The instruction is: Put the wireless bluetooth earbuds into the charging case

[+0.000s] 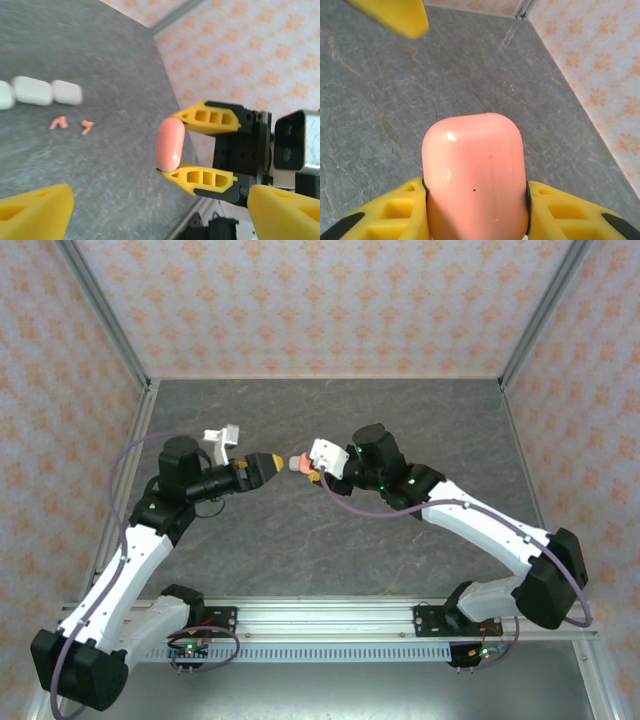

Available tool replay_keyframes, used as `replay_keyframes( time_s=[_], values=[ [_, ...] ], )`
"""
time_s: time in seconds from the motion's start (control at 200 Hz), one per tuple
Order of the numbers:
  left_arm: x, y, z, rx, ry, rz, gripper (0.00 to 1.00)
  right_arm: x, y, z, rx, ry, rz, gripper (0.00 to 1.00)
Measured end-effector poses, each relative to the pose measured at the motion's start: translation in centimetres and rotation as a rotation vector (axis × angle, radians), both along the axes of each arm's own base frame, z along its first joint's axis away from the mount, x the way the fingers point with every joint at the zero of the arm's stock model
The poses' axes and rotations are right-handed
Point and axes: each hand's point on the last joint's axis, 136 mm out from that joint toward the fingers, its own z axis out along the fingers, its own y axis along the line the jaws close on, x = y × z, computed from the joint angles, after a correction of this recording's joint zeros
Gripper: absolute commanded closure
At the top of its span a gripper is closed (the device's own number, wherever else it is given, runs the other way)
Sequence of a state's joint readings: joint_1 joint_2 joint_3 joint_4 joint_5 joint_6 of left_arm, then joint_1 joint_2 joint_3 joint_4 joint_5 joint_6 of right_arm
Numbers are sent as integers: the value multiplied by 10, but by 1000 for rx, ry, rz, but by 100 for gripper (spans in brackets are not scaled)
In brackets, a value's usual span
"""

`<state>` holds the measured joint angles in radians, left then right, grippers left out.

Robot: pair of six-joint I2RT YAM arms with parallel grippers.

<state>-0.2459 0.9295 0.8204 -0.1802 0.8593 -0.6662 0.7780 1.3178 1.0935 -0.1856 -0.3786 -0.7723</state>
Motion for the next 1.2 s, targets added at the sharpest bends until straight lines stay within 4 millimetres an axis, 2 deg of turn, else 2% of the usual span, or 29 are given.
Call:
replay_keyframes(
  time_s=[0.165, 0.29, 0.616, 0.781, 0.926, 1.056, 1.201],
  values=[
    [-1, -34, 0, -5, -15, -105, 11, -8, -3, 19, 46, -23, 15, 60],
    [0, -51, -4, -2, -10, -149, 16, -10, -2, 21, 53, -20, 25, 60],
    [3, -71, 9, -15, -56, -199, 43, -12, -1, 21, 59, -8, 31, 60],
    [5, -72, 6, -9, -56, -201, 51, -11, -2, 21, 59, -7, 26, 59],
    [7, -71, 4, -1, -56, -195, 62, -11, -2, 21, 62, -3, 20, 59],
    [8, -70, 1, 17, -58, -189, 73, -11, -2, 21, 67, 4, 16, 53],
    [7, -70, 1, 31, -74, -196, 80, -11, -2, 21, 78, 21, 5, 33]
  ],
)
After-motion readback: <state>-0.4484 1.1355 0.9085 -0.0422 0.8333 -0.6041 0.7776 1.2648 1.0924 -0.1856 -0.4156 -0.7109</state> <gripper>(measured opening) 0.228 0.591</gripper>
